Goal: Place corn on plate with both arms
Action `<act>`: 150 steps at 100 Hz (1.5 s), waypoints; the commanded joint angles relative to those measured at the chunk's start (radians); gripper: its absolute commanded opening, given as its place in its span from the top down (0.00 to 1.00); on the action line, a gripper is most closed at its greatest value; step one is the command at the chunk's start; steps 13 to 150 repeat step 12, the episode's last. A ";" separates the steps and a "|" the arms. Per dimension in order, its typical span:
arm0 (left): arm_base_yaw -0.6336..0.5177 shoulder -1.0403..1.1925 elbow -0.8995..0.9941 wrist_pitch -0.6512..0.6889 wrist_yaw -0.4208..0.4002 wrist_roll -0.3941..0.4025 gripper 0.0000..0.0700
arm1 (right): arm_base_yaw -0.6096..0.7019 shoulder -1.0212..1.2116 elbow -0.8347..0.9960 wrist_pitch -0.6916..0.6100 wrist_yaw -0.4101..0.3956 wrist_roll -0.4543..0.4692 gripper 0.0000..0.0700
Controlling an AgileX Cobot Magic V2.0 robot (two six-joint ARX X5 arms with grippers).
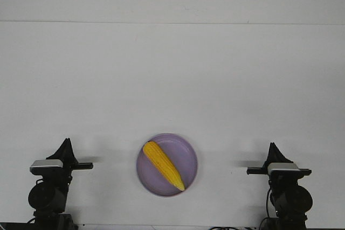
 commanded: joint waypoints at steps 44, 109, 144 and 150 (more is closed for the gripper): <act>0.003 -0.002 -0.021 0.010 0.000 0.006 0.98 | 0.000 0.000 -0.003 0.010 0.003 0.011 0.98; 0.003 -0.002 -0.021 0.010 0.000 0.006 0.98 | 0.000 0.000 -0.003 0.010 0.003 0.011 0.98; 0.003 -0.002 -0.021 0.010 0.000 0.006 0.98 | 0.000 0.000 -0.003 0.010 0.003 0.011 0.98; 0.003 -0.002 -0.021 0.010 0.000 0.006 0.98 | 0.000 0.000 -0.003 0.010 0.003 0.011 0.98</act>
